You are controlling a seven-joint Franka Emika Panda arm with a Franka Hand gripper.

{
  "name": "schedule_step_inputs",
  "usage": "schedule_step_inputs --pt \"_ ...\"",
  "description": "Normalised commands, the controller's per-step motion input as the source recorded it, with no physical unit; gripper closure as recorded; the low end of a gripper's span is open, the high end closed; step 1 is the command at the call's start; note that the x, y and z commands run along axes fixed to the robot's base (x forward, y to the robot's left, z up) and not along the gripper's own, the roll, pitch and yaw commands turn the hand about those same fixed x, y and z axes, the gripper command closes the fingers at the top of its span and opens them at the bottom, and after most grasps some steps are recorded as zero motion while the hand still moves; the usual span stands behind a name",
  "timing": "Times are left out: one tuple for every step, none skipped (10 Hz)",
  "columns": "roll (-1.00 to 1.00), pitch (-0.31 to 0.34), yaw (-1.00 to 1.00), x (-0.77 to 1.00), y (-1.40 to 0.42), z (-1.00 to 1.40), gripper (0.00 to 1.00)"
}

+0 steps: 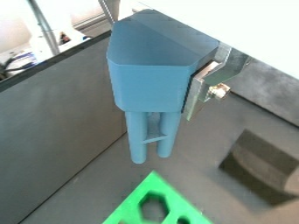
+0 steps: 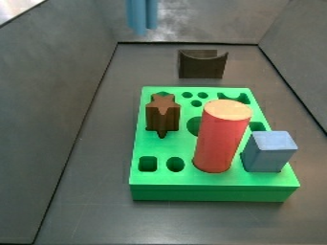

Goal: Pick up the 3 prong object. Move up. Move to above the board. Insert the 3 prong object.
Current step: Move to above the board, then insert the 3 prong object.

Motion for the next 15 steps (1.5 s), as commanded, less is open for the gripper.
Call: schedule_step_inputs --pt "0.02 0.127 0.01 0.37 -1.00 0.32 1.00" --pt "0.04 0.132 0.01 0.34 -0.79 0.26 1.00" --pt "0.06 0.125 0.01 0.26 -0.54 0.17 1.00" --pt "0.08 0.117 0.01 0.19 -0.34 0.11 1.00" --pt "0.08 0.100 0.01 0.14 -0.21 0.07 1.00" --pt "0.00 0.000 0.00 0.02 0.04 -0.03 1.00" --pt "0.00 -0.003 0.00 0.14 0.20 -0.10 1.00" --pt "0.00 -0.010 0.00 0.18 0.25 -0.20 1.00" --pt "0.00 -0.014 0.00 0.18 0.26 -0.24 1.00" --pt "0.01 -0.010 0.00 0.13 0.18 -0.24 1.00" --pt "0.00 -0.019 0.01 0.17 0.15 -0.25 1.00" --pt "0.00 -0.029 0.07 0.21 0.18 -0.30 1.00" --pt "0.00 -0.034 0.06 0.23 0.22 -0.30 1.00" --pt "0.00 -0.030 0.09 0.29 0.29 -0.29 1.00" --pt "0.00 -0.029 0.15 0.37 0.34 -0.31 1.00"
